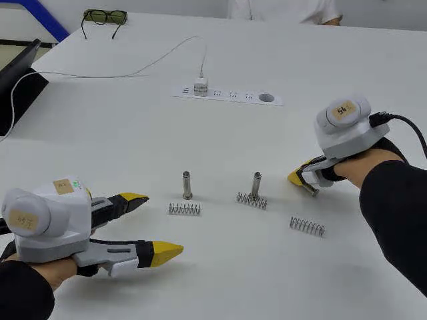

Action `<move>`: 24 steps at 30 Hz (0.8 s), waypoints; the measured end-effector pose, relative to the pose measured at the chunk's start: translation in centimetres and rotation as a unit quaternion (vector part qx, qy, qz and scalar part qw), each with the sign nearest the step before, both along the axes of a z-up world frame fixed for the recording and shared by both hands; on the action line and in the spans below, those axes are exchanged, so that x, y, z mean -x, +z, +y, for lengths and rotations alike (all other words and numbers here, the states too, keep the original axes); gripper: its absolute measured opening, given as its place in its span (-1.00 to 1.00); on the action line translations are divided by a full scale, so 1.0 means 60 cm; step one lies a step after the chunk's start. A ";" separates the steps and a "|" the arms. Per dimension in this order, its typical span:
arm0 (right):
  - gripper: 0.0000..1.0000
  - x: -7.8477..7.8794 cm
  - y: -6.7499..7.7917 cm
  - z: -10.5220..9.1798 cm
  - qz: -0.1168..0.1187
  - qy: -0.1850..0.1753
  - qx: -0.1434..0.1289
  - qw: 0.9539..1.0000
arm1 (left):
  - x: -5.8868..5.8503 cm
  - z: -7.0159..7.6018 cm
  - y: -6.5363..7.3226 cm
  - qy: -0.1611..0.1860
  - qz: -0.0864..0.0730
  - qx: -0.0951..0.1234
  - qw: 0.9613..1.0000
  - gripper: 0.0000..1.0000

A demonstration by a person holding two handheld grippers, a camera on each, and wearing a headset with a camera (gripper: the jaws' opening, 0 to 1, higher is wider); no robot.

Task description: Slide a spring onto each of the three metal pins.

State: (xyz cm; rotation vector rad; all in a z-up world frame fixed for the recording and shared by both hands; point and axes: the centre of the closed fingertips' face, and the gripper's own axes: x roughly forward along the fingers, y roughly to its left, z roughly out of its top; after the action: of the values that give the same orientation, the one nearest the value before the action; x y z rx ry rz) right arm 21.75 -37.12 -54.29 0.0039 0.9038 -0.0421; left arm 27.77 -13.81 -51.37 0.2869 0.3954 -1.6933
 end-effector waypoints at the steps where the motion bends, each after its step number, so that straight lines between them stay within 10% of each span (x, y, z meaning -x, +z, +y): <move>1: -0.80 0.000 0.000 0.000 0.000 -0.001 -0.002 1.000 | 0.000 0.000 0.000 0.000 0.000 0.000 1.000 0.43; 24: -0.84 0.011 0.027 0.011 -0.003 -0.024 -0.009 1.000 | -0.002 0.000 0.003 0.001 -0.004 -0.001 1.000 0.41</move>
State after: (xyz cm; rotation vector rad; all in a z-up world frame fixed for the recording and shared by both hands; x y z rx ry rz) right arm 21.11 -36.48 -52.70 0.0430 0.8981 -0.0793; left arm 27.90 -13.80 -51.19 0.2954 0.3918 -1.6899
